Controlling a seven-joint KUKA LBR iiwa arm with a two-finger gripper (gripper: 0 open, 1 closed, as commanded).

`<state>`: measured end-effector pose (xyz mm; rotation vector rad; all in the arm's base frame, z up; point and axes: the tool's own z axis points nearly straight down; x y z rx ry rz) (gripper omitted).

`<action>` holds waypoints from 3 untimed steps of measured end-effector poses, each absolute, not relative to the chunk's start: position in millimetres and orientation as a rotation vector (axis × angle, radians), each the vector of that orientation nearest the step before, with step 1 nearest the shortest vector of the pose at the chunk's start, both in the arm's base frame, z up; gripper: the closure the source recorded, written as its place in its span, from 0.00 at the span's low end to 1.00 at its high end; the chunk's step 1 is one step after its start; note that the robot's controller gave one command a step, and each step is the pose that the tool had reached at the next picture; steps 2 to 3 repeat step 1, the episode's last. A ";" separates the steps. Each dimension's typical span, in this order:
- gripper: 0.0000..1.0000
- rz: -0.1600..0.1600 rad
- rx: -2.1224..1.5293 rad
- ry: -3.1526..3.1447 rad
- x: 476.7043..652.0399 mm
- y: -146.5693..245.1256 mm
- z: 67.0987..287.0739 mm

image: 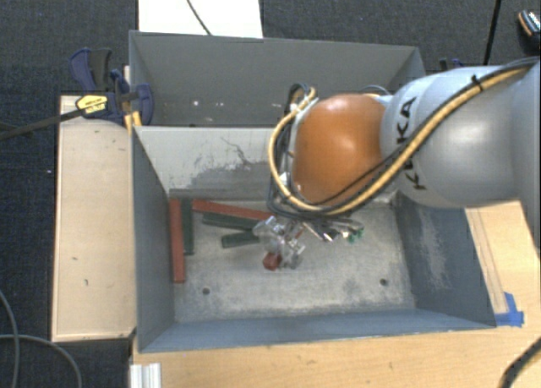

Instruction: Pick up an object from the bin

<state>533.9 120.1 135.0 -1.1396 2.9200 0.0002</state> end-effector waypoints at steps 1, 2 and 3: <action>1.00 0.000 -1.128 2.925 534.8 120.7 154.8; 1.00 0.000 -1.128 2.925 534.8 120.7 154.8; 1.00 0.000 -1.128 2.925 534.8 120.7 154.8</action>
Offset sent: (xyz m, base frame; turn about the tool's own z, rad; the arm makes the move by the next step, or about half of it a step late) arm -0.0002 0.0000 0.0182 0.0000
